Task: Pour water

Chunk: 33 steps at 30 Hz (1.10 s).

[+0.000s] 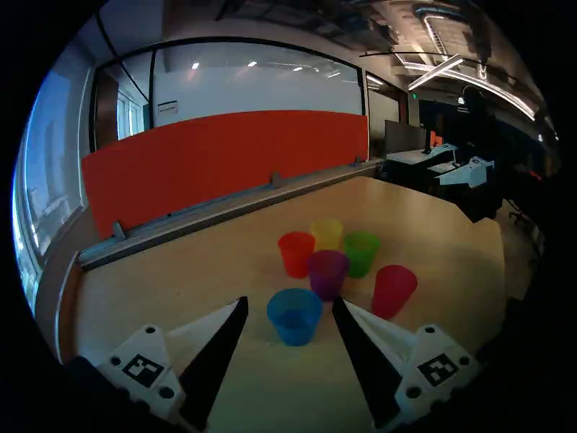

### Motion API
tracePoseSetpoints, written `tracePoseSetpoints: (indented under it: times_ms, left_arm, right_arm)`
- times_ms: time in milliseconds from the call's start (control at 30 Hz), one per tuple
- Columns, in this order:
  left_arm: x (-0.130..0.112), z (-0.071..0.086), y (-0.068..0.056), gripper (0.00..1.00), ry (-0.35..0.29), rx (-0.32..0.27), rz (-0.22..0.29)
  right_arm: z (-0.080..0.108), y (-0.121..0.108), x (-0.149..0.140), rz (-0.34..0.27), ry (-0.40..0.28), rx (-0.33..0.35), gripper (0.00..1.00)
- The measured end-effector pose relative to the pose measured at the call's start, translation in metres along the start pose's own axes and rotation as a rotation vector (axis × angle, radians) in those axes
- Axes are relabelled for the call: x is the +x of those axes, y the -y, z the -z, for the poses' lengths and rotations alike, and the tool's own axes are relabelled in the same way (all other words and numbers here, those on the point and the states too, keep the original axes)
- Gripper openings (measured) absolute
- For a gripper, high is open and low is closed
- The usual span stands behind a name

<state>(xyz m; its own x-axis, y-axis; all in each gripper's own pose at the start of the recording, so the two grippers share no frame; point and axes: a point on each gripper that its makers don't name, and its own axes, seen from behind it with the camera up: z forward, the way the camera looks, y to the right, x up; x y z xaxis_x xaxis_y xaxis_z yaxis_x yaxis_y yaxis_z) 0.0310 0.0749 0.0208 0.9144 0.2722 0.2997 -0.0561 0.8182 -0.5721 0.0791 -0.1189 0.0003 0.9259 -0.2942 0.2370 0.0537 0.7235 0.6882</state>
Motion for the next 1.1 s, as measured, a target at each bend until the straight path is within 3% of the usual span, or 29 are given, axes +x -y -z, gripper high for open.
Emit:
tracePoseSetpoints:
  times_ms: [500, 1100]
  left_arm:
    - [-0.037, -0.017, -0.004, 0.86, 0.081, -0.011, -0.022]
    - [-0.074, -0.05, 0.0, 0.86, 0.184, -0.04, -0.024]
  right_arm:
    - [-0.025, 0.002, -0.022, 0.009, 0.038, 0.023, 0.99]
    - [-0.053, 0.003, -0.037, 0.013, 0.068, 0.05, 0.99]
